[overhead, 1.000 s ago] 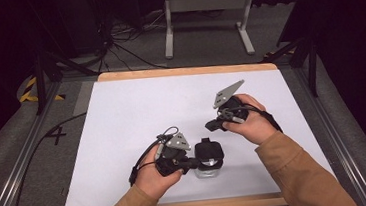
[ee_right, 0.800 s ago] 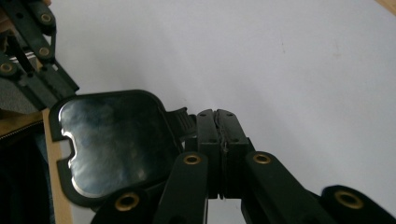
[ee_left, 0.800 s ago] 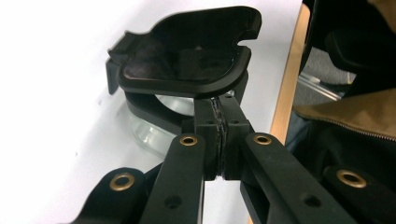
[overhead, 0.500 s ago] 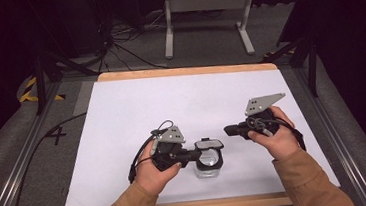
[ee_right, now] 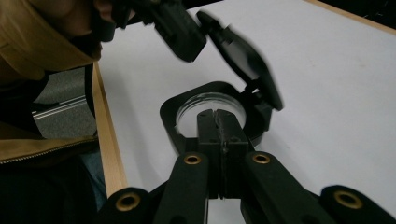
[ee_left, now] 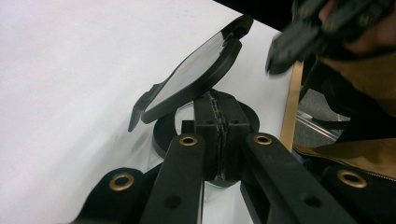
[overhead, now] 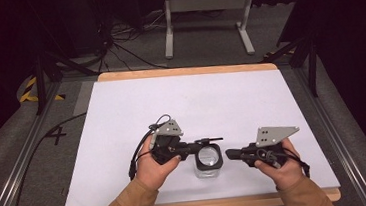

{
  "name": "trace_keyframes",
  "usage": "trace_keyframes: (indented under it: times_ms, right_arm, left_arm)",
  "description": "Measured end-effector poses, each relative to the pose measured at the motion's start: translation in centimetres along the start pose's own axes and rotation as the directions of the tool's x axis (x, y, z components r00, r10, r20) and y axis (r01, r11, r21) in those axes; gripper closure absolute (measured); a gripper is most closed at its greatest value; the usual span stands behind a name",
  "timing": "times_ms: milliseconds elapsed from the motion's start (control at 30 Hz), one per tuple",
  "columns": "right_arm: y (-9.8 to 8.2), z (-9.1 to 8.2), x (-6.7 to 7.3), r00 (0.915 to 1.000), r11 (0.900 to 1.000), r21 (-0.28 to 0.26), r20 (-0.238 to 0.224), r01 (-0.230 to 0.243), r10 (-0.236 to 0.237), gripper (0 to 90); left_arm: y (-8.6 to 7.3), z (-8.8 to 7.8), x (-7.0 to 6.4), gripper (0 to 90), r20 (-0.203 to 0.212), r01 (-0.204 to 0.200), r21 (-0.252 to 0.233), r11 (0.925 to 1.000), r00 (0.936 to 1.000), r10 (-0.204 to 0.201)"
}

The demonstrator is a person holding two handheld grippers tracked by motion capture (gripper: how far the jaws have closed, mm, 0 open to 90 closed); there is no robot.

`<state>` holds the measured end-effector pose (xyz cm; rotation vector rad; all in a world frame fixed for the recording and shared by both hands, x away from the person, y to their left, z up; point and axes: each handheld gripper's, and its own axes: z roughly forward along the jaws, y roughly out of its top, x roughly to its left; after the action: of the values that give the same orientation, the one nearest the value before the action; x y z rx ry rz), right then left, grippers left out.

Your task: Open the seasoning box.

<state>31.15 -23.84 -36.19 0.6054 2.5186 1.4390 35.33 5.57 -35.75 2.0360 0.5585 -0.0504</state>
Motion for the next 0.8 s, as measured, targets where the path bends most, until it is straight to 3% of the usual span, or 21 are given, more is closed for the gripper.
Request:
trace_keyframes:
  times_ms: [267,600,800]
  right_arm:
    - [-1.3,2.3,0.8,1.0,1.0,0.007,-0.007,0.006,-0.006,90.0]
    - [-1.5,2.4,1.2,0.9995,1.0,0.004,0.023,0.021,-0.021,90.0]
    - [-1.6,2.4,1.3,0.9992,1.0,-0.003,0.03,0.027,-0.027,90.0]
  left_arm:
    - [0.1,0.0,0.2,88.5,-0.005,0.005,-0.007,1.0,1.0,-0.005]
    - [0.4,0.1,0.3,89.3,-0.023,0.004,-0.026,0.9997,0.9997,-0.005]
    - [0.8,0.2,0.4,89.0,-0.071,0.03,-0.075,0.9967,0.9969,-0.035]
